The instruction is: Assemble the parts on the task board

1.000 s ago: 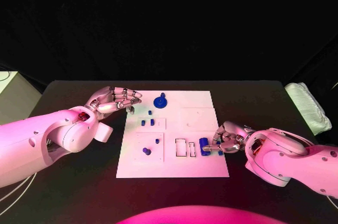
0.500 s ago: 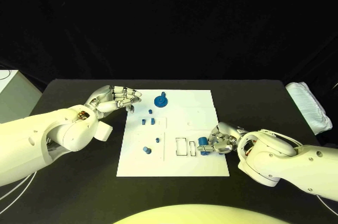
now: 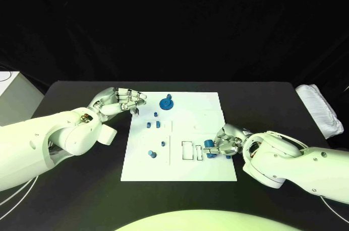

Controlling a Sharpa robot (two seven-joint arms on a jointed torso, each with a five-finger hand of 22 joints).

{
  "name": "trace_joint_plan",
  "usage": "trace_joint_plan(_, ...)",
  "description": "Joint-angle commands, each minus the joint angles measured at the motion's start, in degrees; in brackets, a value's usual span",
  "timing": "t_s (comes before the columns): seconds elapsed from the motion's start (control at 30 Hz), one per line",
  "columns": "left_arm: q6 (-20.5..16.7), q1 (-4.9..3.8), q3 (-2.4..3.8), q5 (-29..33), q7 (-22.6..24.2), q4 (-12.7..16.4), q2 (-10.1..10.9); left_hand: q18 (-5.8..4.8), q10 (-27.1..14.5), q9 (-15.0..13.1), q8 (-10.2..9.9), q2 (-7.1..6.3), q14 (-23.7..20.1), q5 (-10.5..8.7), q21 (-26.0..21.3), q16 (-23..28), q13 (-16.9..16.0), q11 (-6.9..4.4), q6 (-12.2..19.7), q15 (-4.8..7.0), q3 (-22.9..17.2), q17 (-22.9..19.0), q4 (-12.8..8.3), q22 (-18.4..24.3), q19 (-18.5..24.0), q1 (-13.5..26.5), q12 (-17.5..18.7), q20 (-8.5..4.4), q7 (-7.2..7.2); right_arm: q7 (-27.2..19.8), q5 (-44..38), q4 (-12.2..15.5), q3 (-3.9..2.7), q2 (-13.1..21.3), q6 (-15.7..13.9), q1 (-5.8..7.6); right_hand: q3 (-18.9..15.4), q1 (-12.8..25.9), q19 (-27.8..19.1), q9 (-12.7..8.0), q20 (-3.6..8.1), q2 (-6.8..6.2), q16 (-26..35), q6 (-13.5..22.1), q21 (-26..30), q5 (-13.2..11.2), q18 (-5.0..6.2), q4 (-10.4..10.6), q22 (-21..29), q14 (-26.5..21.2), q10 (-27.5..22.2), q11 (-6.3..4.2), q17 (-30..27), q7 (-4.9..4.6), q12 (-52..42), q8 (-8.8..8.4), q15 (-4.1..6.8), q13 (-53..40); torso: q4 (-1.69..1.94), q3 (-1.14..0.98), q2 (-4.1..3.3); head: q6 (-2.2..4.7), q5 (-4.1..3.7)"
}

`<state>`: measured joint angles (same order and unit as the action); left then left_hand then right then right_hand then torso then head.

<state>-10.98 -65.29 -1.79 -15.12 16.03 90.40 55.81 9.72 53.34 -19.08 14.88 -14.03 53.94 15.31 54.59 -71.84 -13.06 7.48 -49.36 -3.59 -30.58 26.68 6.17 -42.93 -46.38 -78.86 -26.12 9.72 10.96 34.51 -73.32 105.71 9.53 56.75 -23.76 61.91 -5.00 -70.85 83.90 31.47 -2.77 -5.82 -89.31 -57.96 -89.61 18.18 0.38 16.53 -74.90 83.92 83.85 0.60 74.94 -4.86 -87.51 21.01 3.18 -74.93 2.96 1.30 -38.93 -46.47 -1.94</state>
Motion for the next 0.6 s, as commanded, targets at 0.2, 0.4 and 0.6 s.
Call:
trace_joint_plan(0.2, 2.0, 0.0, 0.04, 0.6, 0.9, 0.1, 0.0, 0.84, -0.9, 0.1, 0.5, 0.7, -0.4, 0.21, -0.6, -0.2, -0.1, 0.03, 0.3, -0.21, -0.3, 0.1, -0.4, 0.3, -0.6, -1.4, -0.6, -0.09, -0.11, -0.5, 7.6, 0.2, 0.53, 0.2, -3.8, -0.74, 2.8, -2.1, 6.1, -7.2, 0.55, -0.09, -0.2, -0.7, -0.4, 3.7, -0.38, 0.1, -15.1, 5.8, 4.8, -0.54, 13.7, 0.42, -0.4, -0.4, 0.52, -13.2, -0.04, 0.03, 0.05, 0.12, -0.07)
trace_joint_plan(0.4, 2.2, 0.0, 0.04, 0.7, 1.0, 0.0, -0.1, 0.83, -0.9, 0.1, 0.5, 0.69, -0.4, 0.21, -0.6, -0.2, -0.1, 0.04, 0.3, -0.22, -0.3, 0.1, -0.4, 0.3, -0.6, -1.4, -0.6, -0.09, -0.11, -3.0, 12.6, 1.4, 0.49, 0.8, -8.6, -0.28, 4.7, -2.1, 6.1, -7.5, 0.71, -0.21, -0.3, -1.7, -0.4, 5.2, -0.38, 0.1, -15.1, 5.8, 5.0, -0.87, 13.9, 0.82, -0.7, -0.26, 0.77, -13.5, 0.03, 0.02, 0.11, 0.15, -0.15)
trace_joint_plan(0.6, 2.3, 0.0, 0.04, 0.7, 1.1, -0.2, -0.2, 0.81, -1.2, 0.1, 0.7, 0.89, -0.7, 0.33, -0.6, -0.1, -0.1, 0.06, 0.2, -0.22, -0.5, 0.1, -0.8, 0.3, -0.6, -2.0, -0.7, -0.13, -0.11, -5.0, 16.0, 2.8, 0.43, 1.1, -11.4, 1.14, 9.3, -2.5, 6.1, -8.3, 1.16, -0.71, -0.4, -2.8, -0.4, 9.2, -0.38, 0.0, -15.1, 5.9, 4.8, -1.41, 14.3, 1.39, -0.2, -0.38, 1.25, -13.1, 0.02, 0.01, 0.13, 0.2, 0.01)
